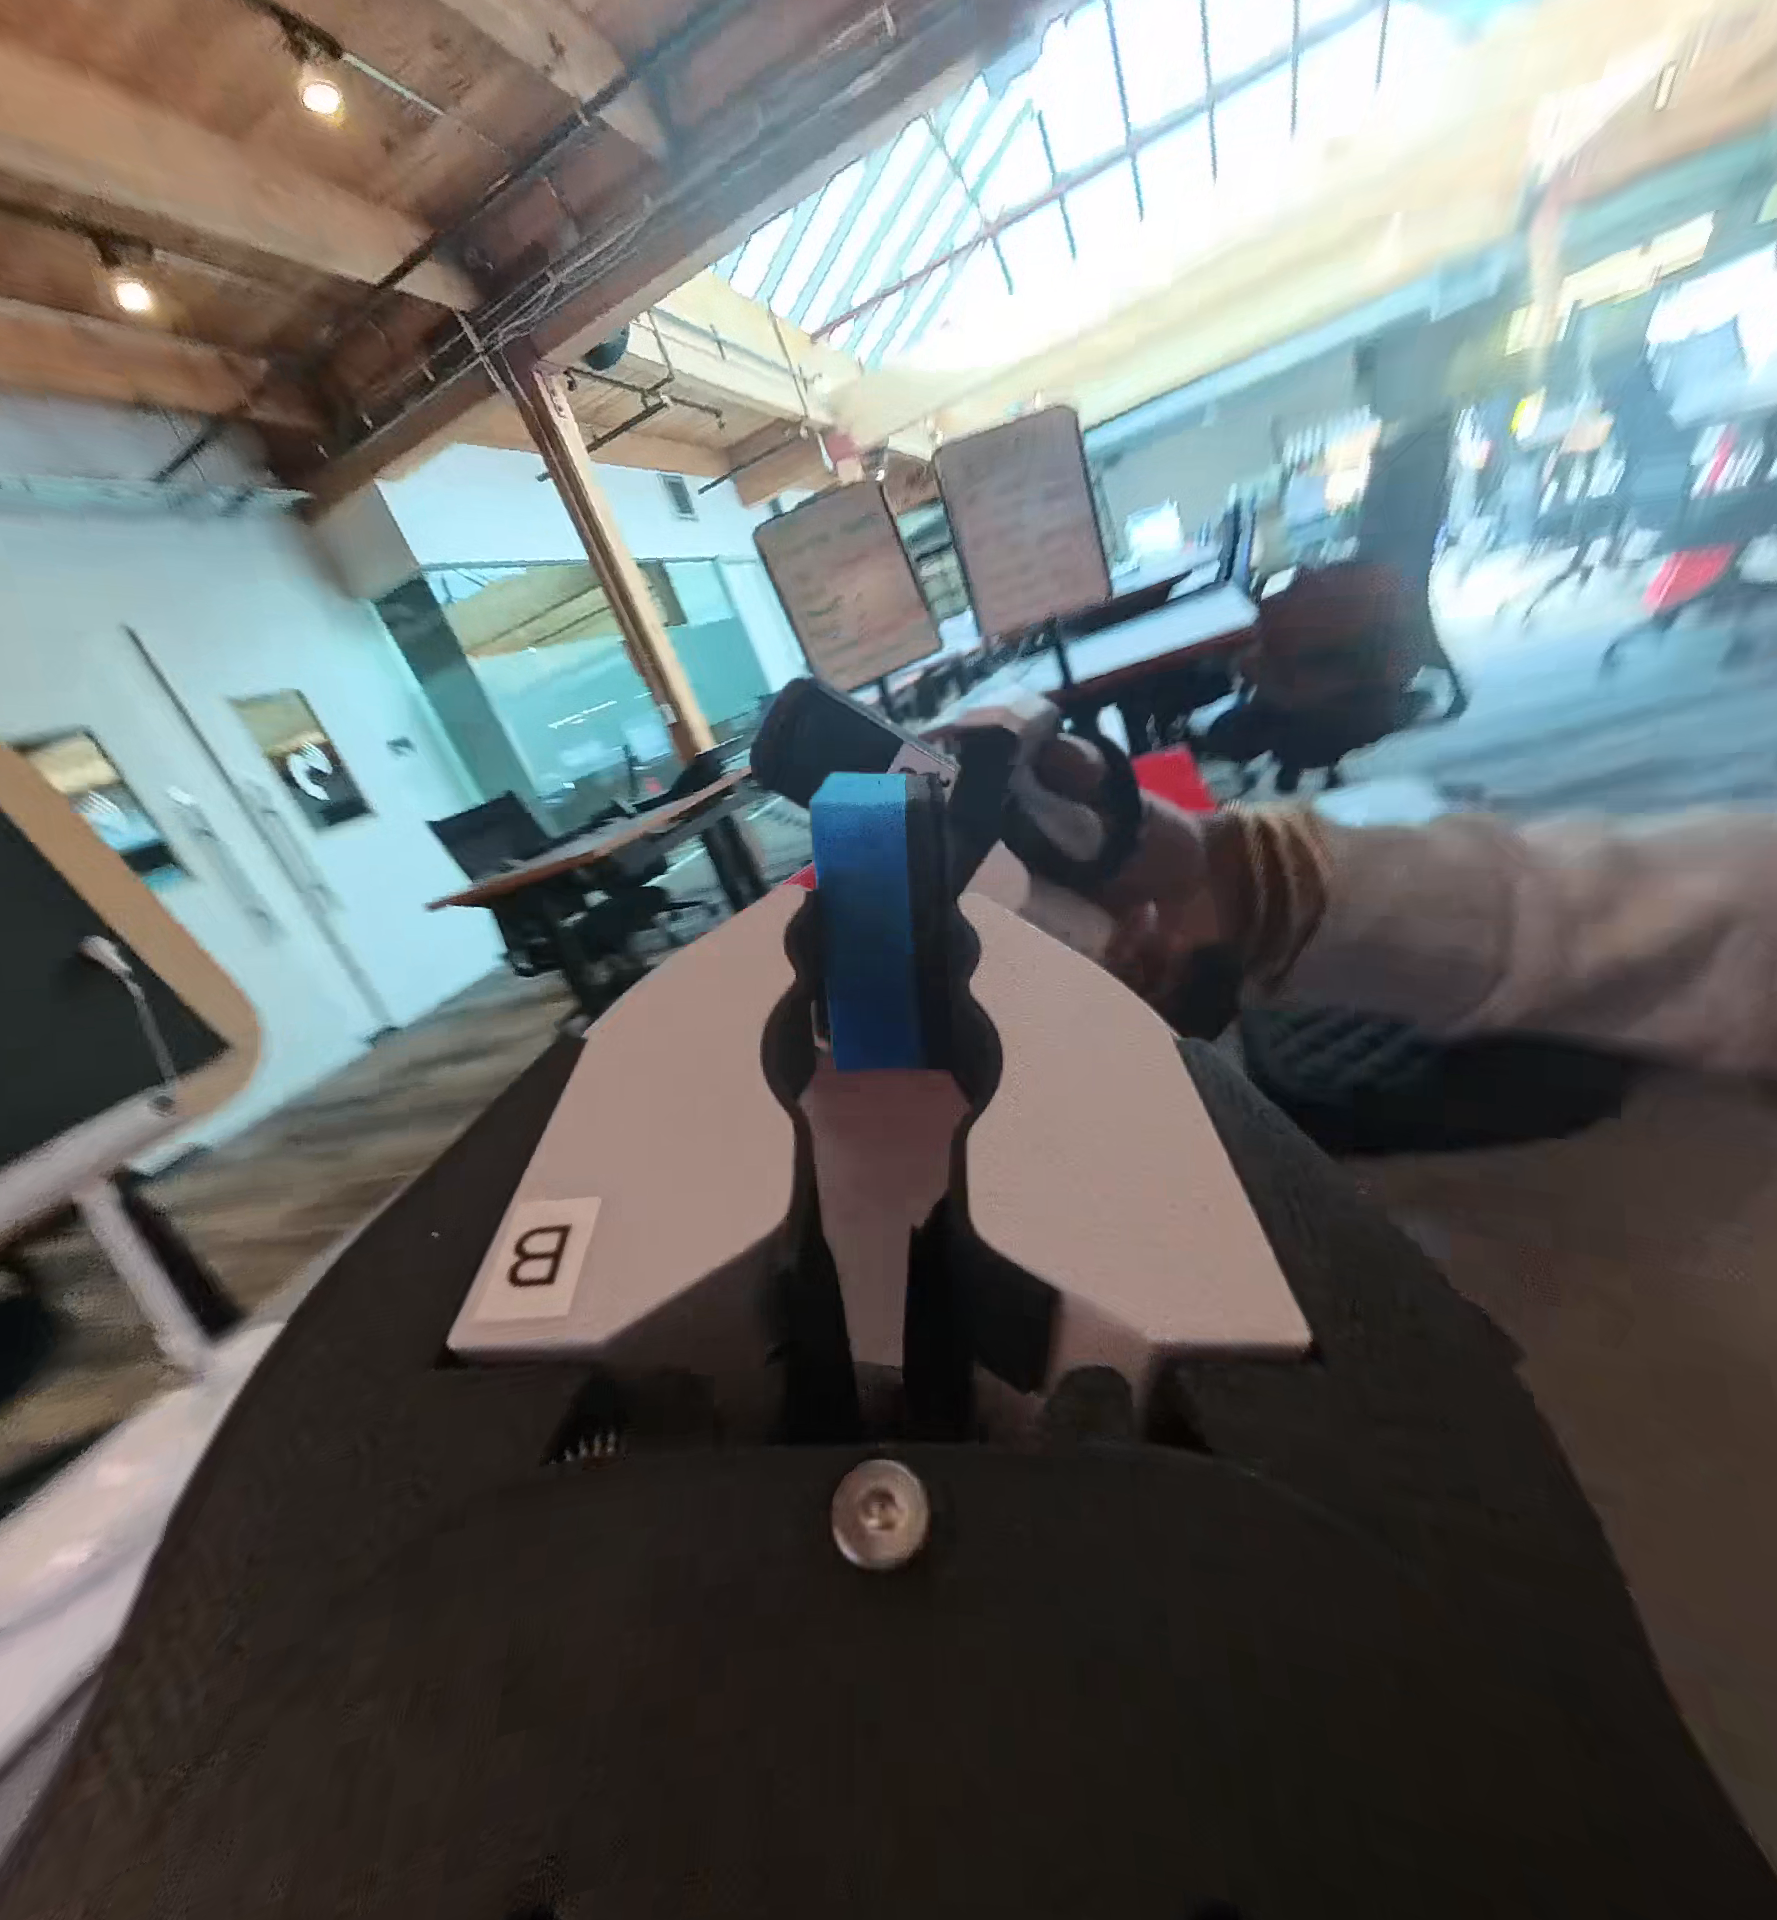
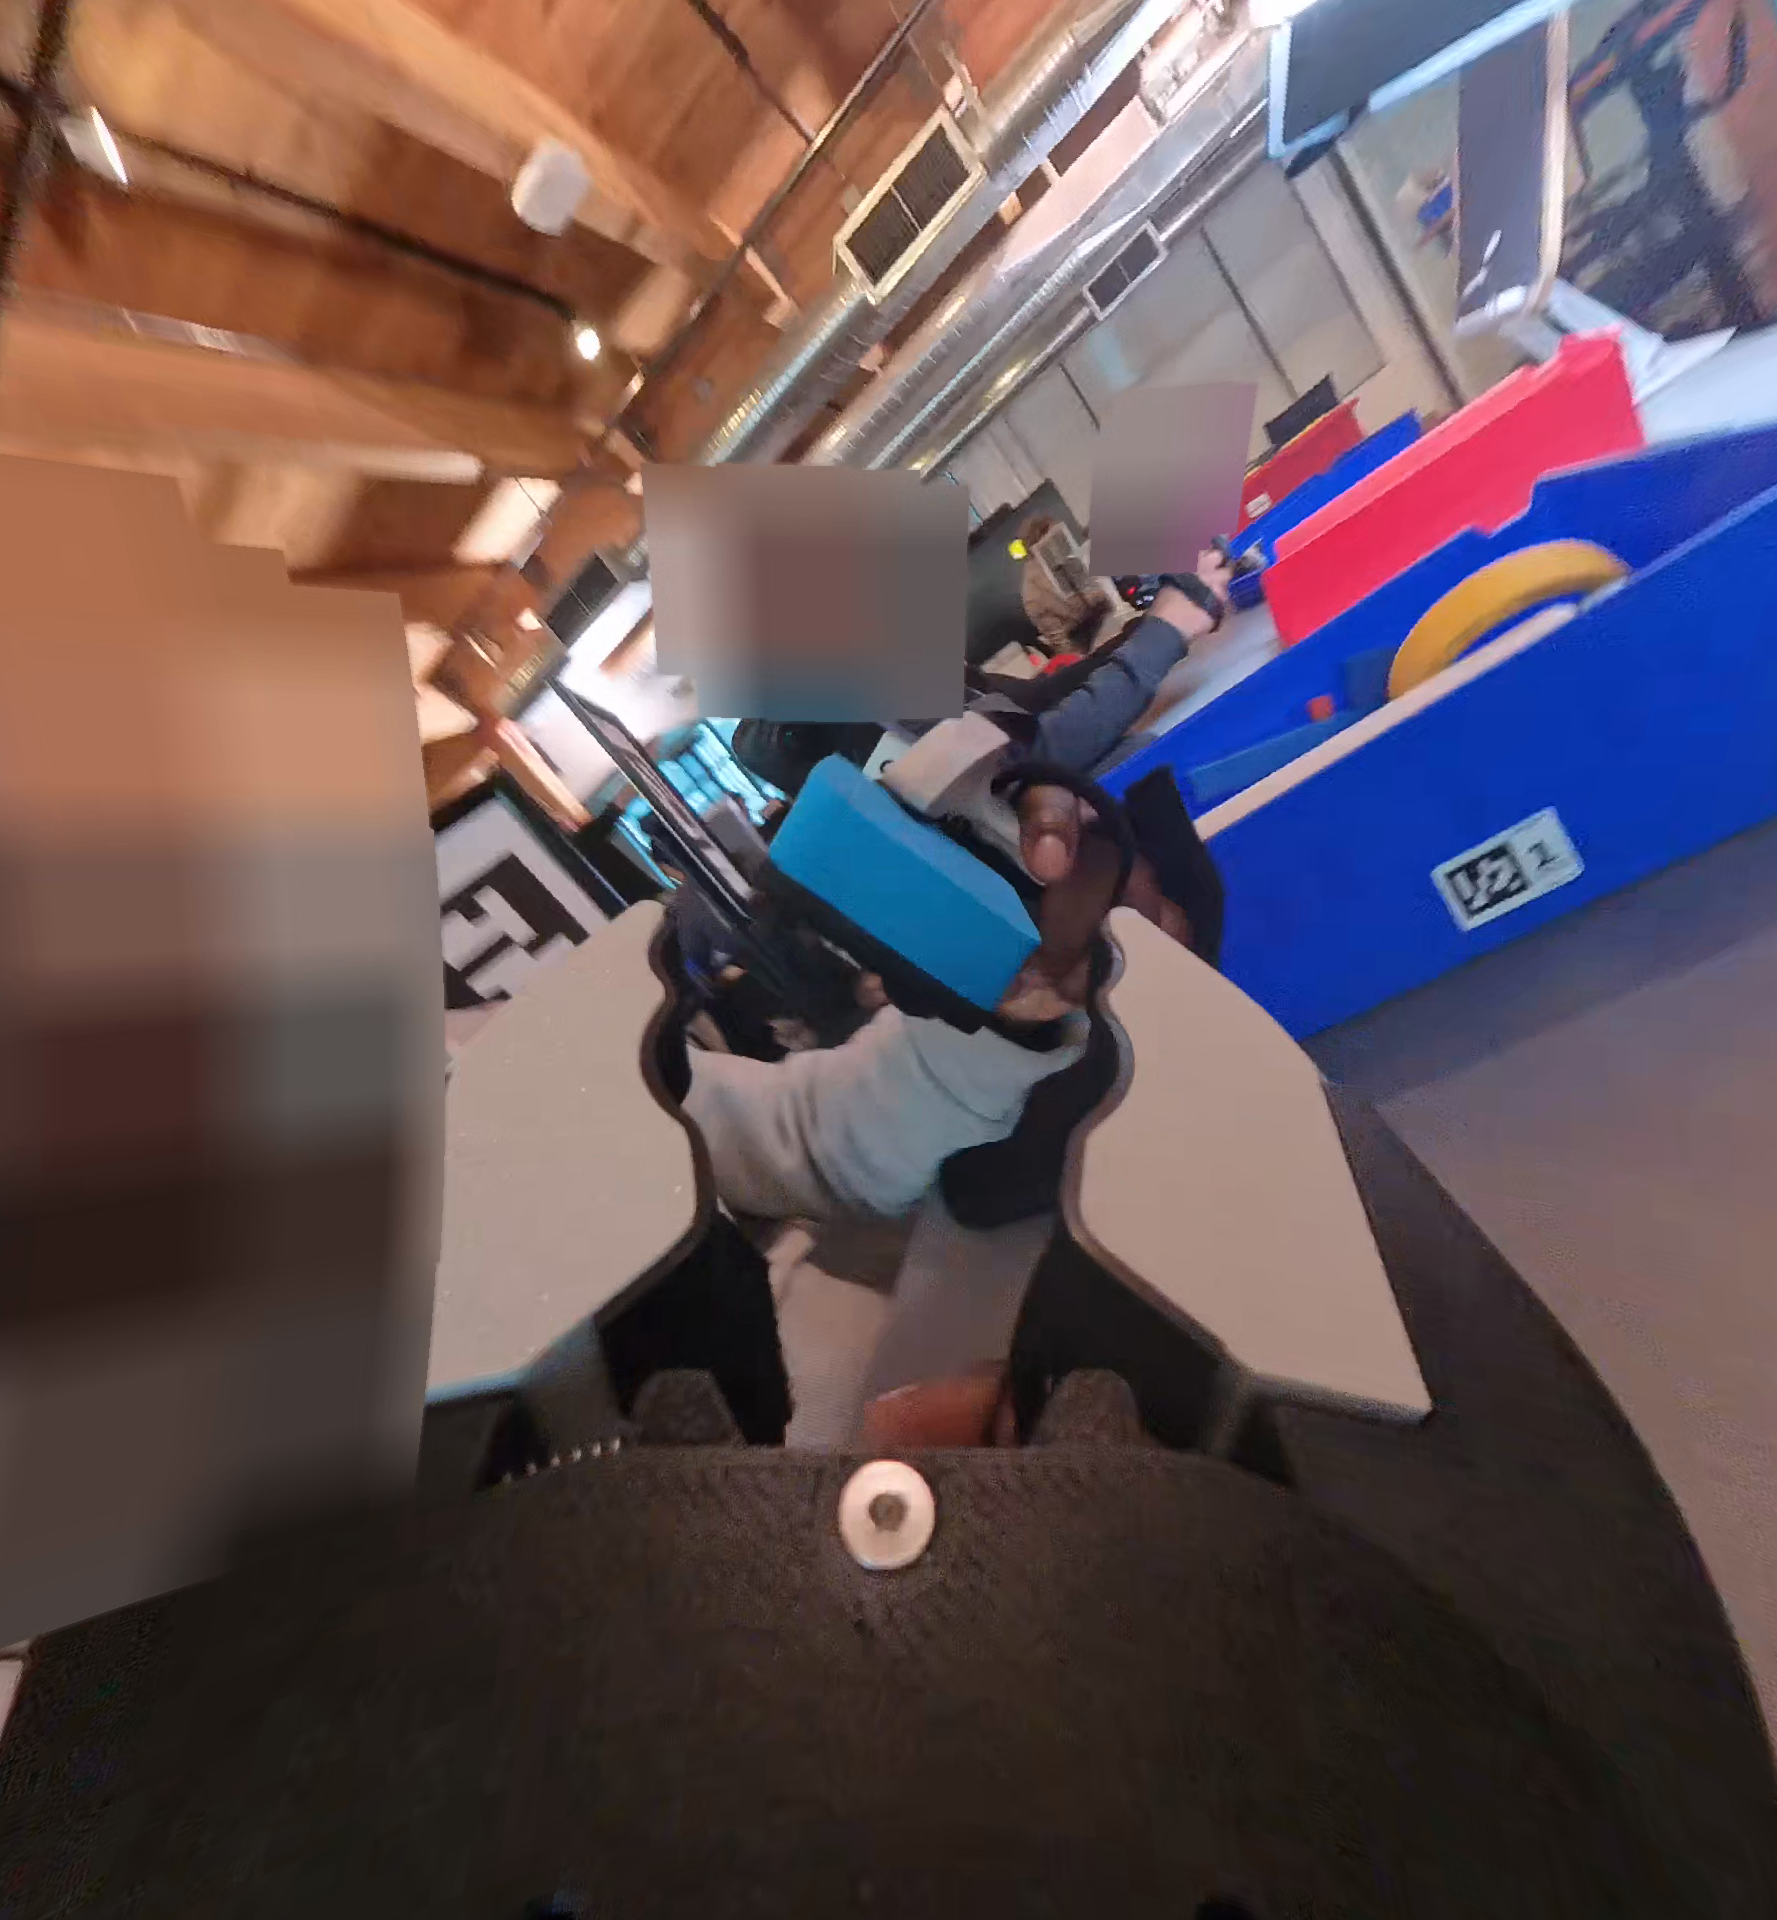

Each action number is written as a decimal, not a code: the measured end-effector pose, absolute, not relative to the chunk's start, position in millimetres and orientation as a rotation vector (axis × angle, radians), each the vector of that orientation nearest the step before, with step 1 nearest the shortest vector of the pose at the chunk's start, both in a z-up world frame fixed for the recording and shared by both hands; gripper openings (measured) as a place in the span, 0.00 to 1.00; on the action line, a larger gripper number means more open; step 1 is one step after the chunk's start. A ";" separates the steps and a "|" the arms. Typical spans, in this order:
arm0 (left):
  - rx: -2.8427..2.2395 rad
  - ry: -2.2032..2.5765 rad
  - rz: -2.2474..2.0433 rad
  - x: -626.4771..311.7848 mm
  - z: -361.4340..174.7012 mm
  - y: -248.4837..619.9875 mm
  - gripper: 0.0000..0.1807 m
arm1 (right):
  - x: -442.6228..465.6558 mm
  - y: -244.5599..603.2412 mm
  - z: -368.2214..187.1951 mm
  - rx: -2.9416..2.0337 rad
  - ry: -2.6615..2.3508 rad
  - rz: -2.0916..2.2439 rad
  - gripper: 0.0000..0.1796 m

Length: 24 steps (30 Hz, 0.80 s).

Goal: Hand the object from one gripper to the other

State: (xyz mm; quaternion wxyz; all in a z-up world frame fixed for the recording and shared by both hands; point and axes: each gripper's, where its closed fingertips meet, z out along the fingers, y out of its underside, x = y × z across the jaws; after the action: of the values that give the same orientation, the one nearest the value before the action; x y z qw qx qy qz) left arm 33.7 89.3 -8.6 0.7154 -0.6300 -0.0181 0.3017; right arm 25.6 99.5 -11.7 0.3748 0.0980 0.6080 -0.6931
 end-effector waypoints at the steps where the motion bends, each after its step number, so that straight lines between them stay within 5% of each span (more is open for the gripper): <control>1: -1.431 -0.004 0.727 33.6 -12.2 90.6 0.12 | 22.9 99.4 -13.8 0.292 1.513 -1.731 0.37; 3: -1.484 0.045 0.786 33.7 -19.9 95.6 0.12 | 20.5 97.1 -19.5 0.352 1.476 -1.663 0.41; 9: -1.488 0.005 0.776 30.9 -23.5 98.4 0.13 | 23.9 95.1 -24.6 0.341 1.538 -1.651 0.31; 16: -1.295 -0.367 0.100 27.6 -12.2 96.6 0.47 | 25.9 106.1 3.3 0.027 1.752 -2.130 0.31; 20: -1.239 -0.370 -0.034 33.7 -8.6 98.8 0.45 | 33.3 101.2 1.1 -0.120 1.921 -2.240 0.31; 24: -1.277 -0.288 0.106 39.0 -8.6 99.5 0.32 | 38.1 96.2 -4.5 -0.151 1.938 -2.205 0.32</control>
State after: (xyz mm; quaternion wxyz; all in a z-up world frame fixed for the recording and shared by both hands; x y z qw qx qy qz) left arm 39.0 99.5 -8.6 0.7920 -0.5936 -0.1338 0.0491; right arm 38.1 96.2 -4.5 0.1009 -0.0511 0.6561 -0.7462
